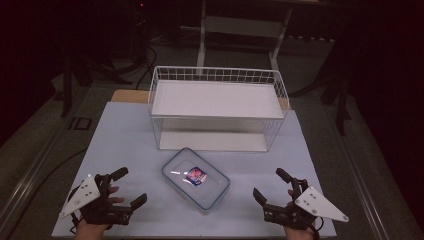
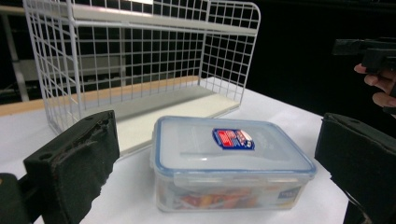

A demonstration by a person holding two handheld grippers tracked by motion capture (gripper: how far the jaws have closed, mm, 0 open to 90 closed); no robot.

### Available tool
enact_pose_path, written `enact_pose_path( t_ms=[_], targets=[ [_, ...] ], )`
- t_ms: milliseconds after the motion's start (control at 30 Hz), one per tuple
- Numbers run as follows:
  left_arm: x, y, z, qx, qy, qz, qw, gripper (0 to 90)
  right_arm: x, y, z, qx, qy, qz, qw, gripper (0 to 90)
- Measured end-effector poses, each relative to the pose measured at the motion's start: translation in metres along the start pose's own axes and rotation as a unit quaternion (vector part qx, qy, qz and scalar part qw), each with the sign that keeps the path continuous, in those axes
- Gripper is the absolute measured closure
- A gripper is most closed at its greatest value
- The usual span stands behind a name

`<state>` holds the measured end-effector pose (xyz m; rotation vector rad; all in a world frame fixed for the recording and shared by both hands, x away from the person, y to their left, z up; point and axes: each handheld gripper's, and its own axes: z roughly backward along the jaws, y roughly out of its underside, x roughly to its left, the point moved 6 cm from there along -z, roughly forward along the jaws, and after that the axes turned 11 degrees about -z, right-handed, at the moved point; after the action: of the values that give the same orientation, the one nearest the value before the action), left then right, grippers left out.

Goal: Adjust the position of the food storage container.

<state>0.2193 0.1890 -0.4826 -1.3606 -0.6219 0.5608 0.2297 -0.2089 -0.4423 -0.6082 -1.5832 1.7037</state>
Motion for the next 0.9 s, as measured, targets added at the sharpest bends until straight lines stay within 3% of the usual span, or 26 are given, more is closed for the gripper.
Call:
enact_pose_path(
  t_ms=[67, 167, 200, 400, 567, 667, 733, 800, 900],
  targets=[
    [0.001, 0.001, 0.000, 0.003, 0.000, 0.001, 1.0000, 0.0, 0.002, -0.008, -0.002, -0.001, -0.017, -0.009, 0.9998, 11.6],
    [0.001, 0.002, -0.001, 0.007, 0.002, 0.000, 1.0000, 0.0, 0.003, -0.015, -0.004, 0.001, -0.015, -0.010, 0.9998, 11.6],
    [0.000, 0.002, -0.001, 0.007, 0.002, -0.001, 1.0000, 0.0, 0.005, -0.022, -0.007, -0.001, -0.010, -0.007, 0.9999, 11.6],
    [-0.003, 0.005, -0.003, 0.017, 0.007, -0.006, 0.9998, 0.0, 0.022, -0.034, -0.018, 0.009, -0.030, 0.013, 0.9994, 13.4],
    [-0.002, 0.006, -0.003, 0.015, 0.006, -0.003, 0.9999, 0.0, 0.034, -0.030, -0.031, 0.032, -0.053, 0.009, 0.9981, 14.4],
    [-0.001, 0.008, -0.003, 0.018, 0.006, 0.003, 0.9998, 0.0, 0.047, -0.022, -0.043, 0.051, -0.077, 0.006, 0.9957, 21.8],
    [0.000, 0.009, -0.004, 0.018, 0.008, 0.008, 0.9998, 0.0, 0.050, -0.020, -0.046, 0.056, -0.082, 0.002, 0.9950, 22.1],
    [-0.001, 0.009, -0.004, 0.018, 0.009, 0.008, 0.9998, 0.0, 0.060, -0.013, -0.056, 0.072, -0.099, -0.007, 0.9925, 25.0],
    [-0.001, 0.009, -0.004, 0.019, 0.011, 0.005, 0.9997, 0.0, 0.066, -0.008, -0.060, 0.077, -0.107, -0.010, 0.9912, 29.1]
  ],
)
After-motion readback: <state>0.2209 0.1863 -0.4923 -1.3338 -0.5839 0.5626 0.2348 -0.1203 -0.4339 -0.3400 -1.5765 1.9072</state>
